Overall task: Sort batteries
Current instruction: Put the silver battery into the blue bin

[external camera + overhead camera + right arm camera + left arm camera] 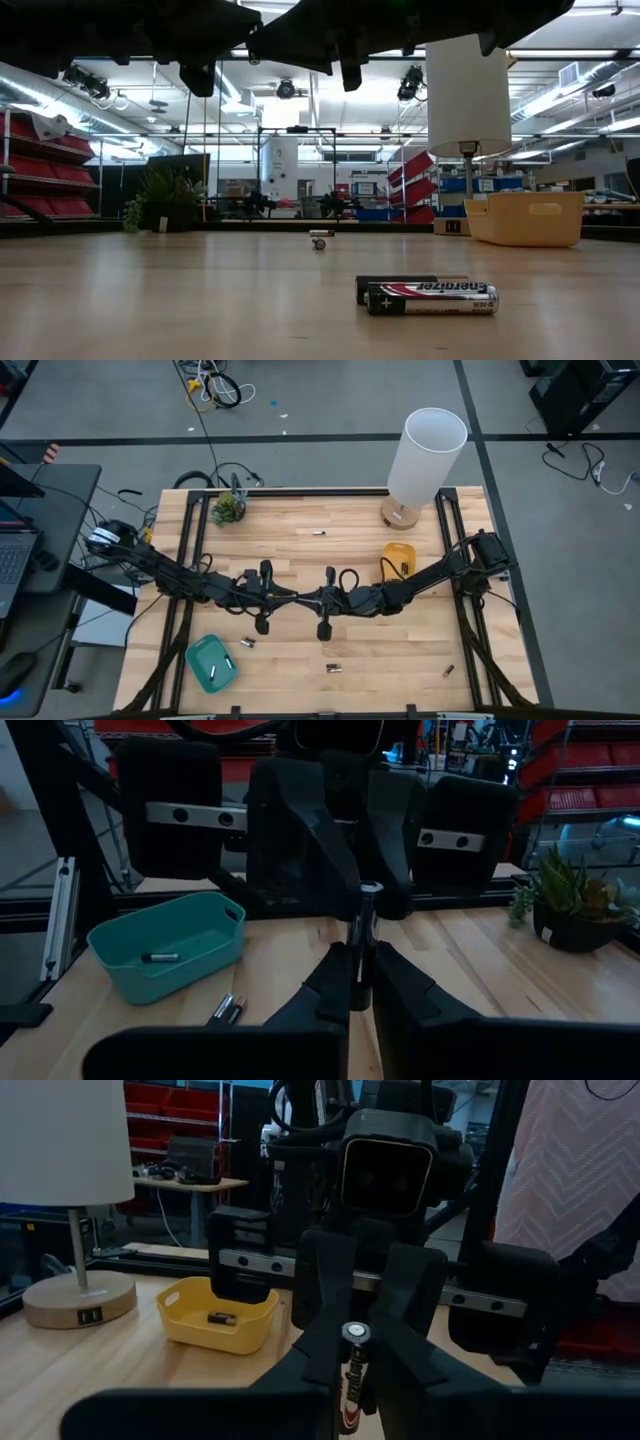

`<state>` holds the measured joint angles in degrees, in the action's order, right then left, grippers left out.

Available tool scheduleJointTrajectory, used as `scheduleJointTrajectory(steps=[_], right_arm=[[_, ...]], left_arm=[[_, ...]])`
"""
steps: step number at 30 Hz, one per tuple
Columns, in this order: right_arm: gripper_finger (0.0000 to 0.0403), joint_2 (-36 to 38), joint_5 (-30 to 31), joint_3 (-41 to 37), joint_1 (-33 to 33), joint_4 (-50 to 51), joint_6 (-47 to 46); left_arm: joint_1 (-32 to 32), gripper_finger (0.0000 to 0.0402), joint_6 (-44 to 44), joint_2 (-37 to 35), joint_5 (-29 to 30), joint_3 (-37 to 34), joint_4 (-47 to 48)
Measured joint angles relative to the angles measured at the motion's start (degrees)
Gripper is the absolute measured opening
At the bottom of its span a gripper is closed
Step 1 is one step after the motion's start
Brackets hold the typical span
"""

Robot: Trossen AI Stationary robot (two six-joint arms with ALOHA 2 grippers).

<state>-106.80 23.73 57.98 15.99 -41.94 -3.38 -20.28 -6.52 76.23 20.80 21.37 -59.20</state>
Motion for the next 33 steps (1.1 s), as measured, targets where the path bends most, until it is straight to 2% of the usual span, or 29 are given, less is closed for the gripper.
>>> scheduleJointTrajectory(steps=[5, 12, 16, 20, 23, 27, 33], right_arm=[[0.004, 0.0, 1.2, 0.0, 0.2, -0.4, 1.6], [0.0127, 0.1, 4.0, 0.0, 1.7, -0.5, 1.7], [0.0173, 0.1, 10.0, 0.0, 2.6, 0.0, 0.3], [0.0192, 0.1, 14.8, 0.0, 3.5, 3.2, -1.3], [0.0193, 0.1, 16.6, 0.0, 4.0, 5.6, -2.9], [0.0191, 0.1, 17.4, 0.0, 4.0, 7.5, -4.6], [0.019, 0.1, 17.2, 0.0, 3.1, 8.3, -6.9]], left_arm=[[-1.0, 0.0044, 0.2, -1.2, 1.5, 0.0, 1.3], [-3.4, 0.0044, 2.7, -7.4, 7.0, -0.1, 10.7], [-5.1, 0.0044, -1.6, -13.4, 7.0, -0.1, 21.0], [-8.0, 0.0044, -12.4, -19.9, 6.4, -0.1, 39.3], [-9.9, 0.0044, -23.1, -23.4, 2.3, -0.1, 52.5], [-12.8, 0.0044, -36.2, -25.8, -8.2, 0.2, 63.7], [-19.1, 0.0044, -46.8, -25.3, -19.6, 6.7, 79.9]])
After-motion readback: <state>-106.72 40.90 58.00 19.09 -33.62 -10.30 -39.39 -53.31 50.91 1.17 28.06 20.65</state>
